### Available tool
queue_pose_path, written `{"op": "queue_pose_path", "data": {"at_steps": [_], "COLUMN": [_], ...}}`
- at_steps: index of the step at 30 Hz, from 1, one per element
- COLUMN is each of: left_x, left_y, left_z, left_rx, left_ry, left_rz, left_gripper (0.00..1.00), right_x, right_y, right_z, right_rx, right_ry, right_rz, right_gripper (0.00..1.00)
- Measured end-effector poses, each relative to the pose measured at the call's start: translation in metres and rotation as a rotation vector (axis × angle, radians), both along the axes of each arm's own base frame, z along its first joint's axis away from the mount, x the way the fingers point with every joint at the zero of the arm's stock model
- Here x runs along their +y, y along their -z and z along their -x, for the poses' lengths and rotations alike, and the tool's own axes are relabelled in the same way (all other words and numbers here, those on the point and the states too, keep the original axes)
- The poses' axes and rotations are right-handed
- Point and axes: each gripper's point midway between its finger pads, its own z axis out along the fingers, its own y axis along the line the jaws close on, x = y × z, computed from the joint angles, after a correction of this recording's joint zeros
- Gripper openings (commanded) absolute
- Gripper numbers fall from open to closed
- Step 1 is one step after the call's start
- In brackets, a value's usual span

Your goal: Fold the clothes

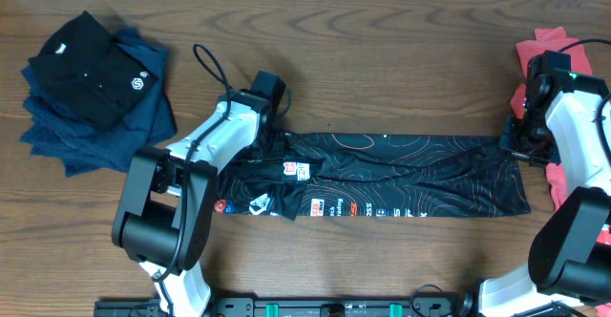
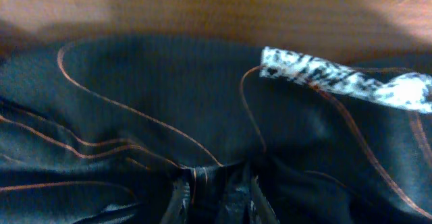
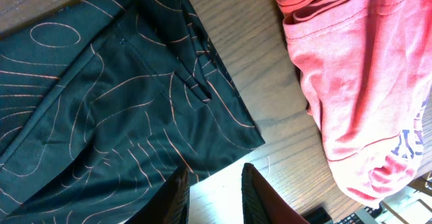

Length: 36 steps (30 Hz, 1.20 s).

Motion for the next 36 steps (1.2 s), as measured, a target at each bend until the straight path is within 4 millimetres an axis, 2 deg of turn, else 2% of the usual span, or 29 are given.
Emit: {"op": "queue_pose_path", "data": {"at_steps": [5,9,10,12,13,15,18,20,22,27,32,36], "left_x": [0.000,0.004,0.005,0.004,0.003,0.001,-0.002,-0.002,-0.002,0.001,0.001,0.001], "left_y": [0.000,-0.002,-0.005,-0.014,-0.022,-0.041,-0.080,-0.102,-0.116,-0.115,-0.114,-0.113], "left_z": [0.001,0.010,0.013,0.012,0.009,0.002,-0.008,-0.012,-0.011,-0.002,-0.001,-0.001], "left_rx": [0.002,0.039,0.046,0.035,0.015,-0.045,-0.159,-0.220,-0.247,-0.215,-0.209,-0.207], "left_ry": [0.000,-0.001,-0.002,-0.002,-0.002,-0.002,-0.002,-0.004,-0.004,-0.004,-0.004,-0.004], "left_rz": [0.000,-0.014,-0.017,-0.013,-0.005,0.016,0.057,0.078,0.088,0.076,0.074,0.074], "left_gripper": [0.31,0.41,0.46,0.83,0.92,0.93,0.95,0.96,0.96,0.96,0.96,0.96], "right_x": [0.000,0.001,0.000,-0.002,-0.004,-0.011,-0.021,-0.024,-0.023,-0.018,-0.018,-0.016], "right_y": [0.000,0.000,0.000,0.000,0.000,0.000,0.002,0.009,0.020,0.047,0.066,0.077], "right_z": [0.000,0.001,0.002,0.003,0.004,0.007,0.011,0.012,0.011,0.008,-0.002,-0.002], "right_rx": [0.001,0.006,0.006,0.006,0.006,0.006,0.004,-0.007,-0.025,-0.063,-0.127,-0.147], "right_ry": [0.000,0.002,0.003,0.010,0.018,0.043,0.077,0.080,0.069,0.007,-0.041,-0.055], "right_rz": [-0.001,-0.002,-0.002,-0.005,-0.005,-0.005,-0.006,-0.023,-0.048,-0.095,-0.089,-0.089], "right_gripper": [0.30,0.38,0.38,0.38,0.36,0.34,0.33,0.36,0.38,0.44,0.43,0.43]}}
